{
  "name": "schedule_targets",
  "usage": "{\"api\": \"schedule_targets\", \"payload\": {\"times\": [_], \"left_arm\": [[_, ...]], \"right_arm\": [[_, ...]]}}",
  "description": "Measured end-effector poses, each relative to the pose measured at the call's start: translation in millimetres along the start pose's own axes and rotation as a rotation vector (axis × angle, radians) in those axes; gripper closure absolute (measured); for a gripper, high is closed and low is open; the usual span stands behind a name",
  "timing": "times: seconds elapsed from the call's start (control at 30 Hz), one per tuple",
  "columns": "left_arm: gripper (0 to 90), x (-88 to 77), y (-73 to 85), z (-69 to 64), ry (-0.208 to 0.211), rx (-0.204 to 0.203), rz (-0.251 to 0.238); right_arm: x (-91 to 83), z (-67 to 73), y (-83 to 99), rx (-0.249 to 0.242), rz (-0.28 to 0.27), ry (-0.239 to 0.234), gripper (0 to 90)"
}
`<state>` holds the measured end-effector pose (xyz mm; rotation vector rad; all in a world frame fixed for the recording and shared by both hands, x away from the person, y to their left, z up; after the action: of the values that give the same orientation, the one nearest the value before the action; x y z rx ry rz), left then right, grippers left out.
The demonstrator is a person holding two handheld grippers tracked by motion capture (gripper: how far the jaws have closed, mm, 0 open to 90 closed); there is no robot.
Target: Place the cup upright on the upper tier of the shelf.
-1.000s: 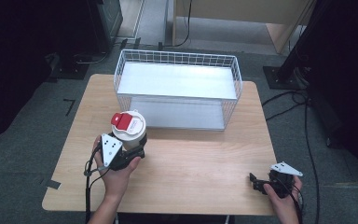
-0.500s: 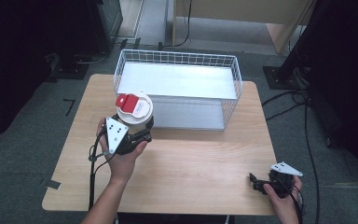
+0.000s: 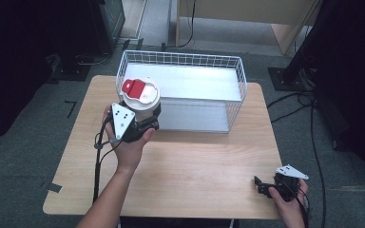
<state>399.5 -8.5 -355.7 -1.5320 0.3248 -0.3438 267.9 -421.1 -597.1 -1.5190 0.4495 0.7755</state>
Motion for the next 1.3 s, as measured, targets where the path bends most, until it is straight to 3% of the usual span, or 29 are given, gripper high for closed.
{"api": "schedule_targets", "payload": {"times": [0.53,0.7,0.77,1.03,1.3], "left_arm": [[12.2,33.3,-24.8,-6.6,0.021,0.015,-0.017],[12.2,46.4,-31.1,-9.1,0.038,-0.004,-0.024],[12.2,52.0,-32.0,-9.0,0.034,0.015,-0.021],[12.2,73.8,-30.5,-2.4,0.021,-0.018,0.005],[12.2,90.3,-29.4,0.7,0.004,0.002,0.014]], "right_arm": [[-0.1,0.2,0.0,-0.002,0.000,-0.003,0.2],[-0.2,0.3,0.0,-0.003,0.000,-0.005,0.2],[-0.2,0.4,0.0,-0.002,0.000,-0.006,0.2],[-0.3,1.1,0.0,-0.002,0.000,-0.011,0.3],[-0.3,0.8,-0.2,-0.002,-0.002,-0.011,0.4]]}}
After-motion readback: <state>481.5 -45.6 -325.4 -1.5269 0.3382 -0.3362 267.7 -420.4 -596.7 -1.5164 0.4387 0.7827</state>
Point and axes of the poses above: each handheld gripper's, and its own axes: x roughly forward along the jaws, y roughly out of its underside, z roughly to its left, the point moved 10 cm from there along x, roughly forward along the jaws, and after that the axes turned 1 degree about -y, right-handed, at the moved point
